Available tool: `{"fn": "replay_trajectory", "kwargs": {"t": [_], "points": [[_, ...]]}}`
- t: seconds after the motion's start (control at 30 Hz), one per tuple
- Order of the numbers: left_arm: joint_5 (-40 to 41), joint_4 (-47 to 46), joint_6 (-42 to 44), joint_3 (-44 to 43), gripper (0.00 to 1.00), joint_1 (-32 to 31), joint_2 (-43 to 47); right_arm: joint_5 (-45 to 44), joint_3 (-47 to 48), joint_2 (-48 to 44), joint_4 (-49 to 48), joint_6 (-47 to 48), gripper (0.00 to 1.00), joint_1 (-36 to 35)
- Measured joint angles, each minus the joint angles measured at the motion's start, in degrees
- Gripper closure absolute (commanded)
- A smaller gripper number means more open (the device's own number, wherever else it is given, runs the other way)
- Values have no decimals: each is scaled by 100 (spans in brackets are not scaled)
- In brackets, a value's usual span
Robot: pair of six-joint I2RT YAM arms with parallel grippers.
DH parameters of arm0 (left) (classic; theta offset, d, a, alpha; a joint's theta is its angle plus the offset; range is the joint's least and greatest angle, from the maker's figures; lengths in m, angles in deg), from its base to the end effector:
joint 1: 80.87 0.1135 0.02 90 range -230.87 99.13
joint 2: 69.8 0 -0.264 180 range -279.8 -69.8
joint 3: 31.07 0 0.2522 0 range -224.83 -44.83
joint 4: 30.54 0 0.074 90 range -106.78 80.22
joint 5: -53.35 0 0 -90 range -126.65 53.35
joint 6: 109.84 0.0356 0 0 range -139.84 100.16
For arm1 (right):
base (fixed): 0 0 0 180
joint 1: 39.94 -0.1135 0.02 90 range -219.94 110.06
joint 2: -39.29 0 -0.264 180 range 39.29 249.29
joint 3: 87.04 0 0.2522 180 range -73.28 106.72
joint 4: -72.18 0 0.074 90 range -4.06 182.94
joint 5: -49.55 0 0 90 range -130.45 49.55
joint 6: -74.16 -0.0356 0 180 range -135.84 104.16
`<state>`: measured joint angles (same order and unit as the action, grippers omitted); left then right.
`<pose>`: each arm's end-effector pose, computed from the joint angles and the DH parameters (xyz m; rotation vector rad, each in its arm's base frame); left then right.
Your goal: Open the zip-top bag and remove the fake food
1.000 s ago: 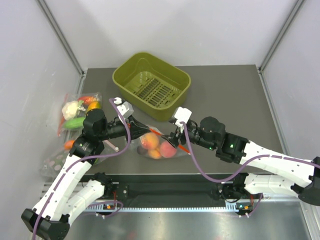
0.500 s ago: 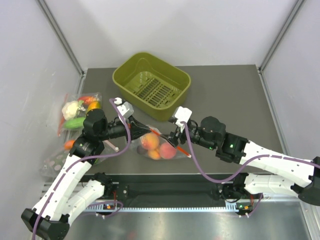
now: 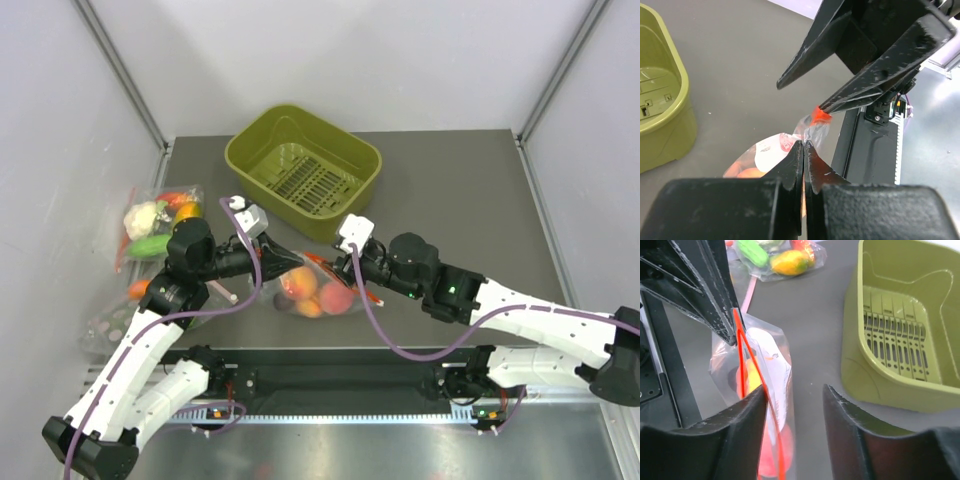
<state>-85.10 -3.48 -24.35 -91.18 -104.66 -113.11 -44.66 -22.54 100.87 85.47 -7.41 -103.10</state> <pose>0.1406 -0.0911 0.3501 0.9146 1.5692 -1.0889 0.1170 0.2254 0.3388 -1.0043 1.4867 0.6286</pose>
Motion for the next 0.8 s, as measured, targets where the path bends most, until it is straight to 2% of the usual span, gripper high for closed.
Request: {"fn": "replay_trajectory", "kwargs": {"t": [0.2, 0.23, 0.4, 0.5, 0.53, 0.63, 0.67, 0.8], "points": [[15, -9, -9, 13, 100, -17, -17, 251, 0, 177, -15, 57, 89, 0], [50, -13, -11, 13, 99, -26, -28, 365, 0, 201, -13, 55, 99, 0], [540, -48, -52, 13, 94, -37, -144, 848, -2, 216, -39, 9, 100, 0], [970, -48, -83, 13, 69, -81, -216, 1023, -9, 186, -76, -55, 100, 0], [1139, -50, -107, 13, 54, -83, -249, 1034, -9, 157, -68, -103, 100, 0], [1471, -61, -162, 0, 43, -79, -389, 887, -7, 66, -28, -315, 100, 0], [1547, -61, -177, -7, 36, -79, -431, 785, -4, 50, -9, -393, 100, 0], [1886, -46, -254, -15, 35, -79, -439, 109, 116, 129, 179, -782, 100, 0]]}}
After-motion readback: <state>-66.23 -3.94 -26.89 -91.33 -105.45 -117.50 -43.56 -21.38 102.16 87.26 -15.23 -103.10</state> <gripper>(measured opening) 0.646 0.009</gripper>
